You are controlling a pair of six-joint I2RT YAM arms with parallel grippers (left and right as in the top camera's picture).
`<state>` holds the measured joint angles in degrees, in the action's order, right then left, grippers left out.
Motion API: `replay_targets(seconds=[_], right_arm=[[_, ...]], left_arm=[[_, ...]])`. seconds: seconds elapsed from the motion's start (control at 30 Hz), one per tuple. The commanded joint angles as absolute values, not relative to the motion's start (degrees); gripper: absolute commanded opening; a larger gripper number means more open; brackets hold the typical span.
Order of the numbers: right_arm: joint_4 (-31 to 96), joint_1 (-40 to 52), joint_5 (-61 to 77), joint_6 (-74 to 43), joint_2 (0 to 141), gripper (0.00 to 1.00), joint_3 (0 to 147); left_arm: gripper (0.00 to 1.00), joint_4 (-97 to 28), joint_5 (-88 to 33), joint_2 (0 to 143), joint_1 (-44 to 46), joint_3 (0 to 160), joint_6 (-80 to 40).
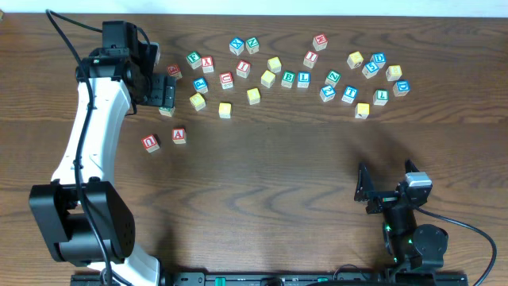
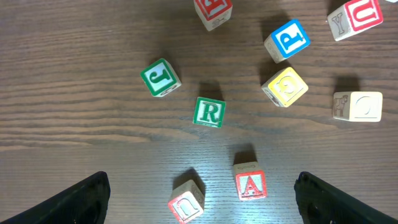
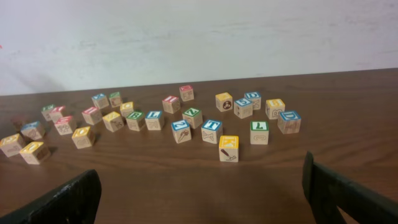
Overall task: Spell out ROBOT
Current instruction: 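Move the left gripper forward over the green-lettered R block, then lower the left gripper onto the green R block and close it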
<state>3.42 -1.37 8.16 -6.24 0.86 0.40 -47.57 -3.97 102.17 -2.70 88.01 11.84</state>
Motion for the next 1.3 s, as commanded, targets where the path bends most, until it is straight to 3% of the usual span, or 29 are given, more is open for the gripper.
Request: replay_targets(seconds=[0.0,0.4,1.27], right_arm=[[3.57,-1.74,8.51,-5.69,0.64,0.99,0.32],[3.57,-1.74,8.51,-5.67,0.64,0.99,0.32],[3.57,-1.74,8.51,-5.67,0.64,0.99,0.32]], left_arm=[[0.93,-47.68,-4.97,102.87,-2.94,89.23,11.33],[0.93,-47.46,-5.08,112.09,-2.94,89.23,12.36],[0.93,-43.18,-6.09,114.24,-2.94,89.23,19.66]])
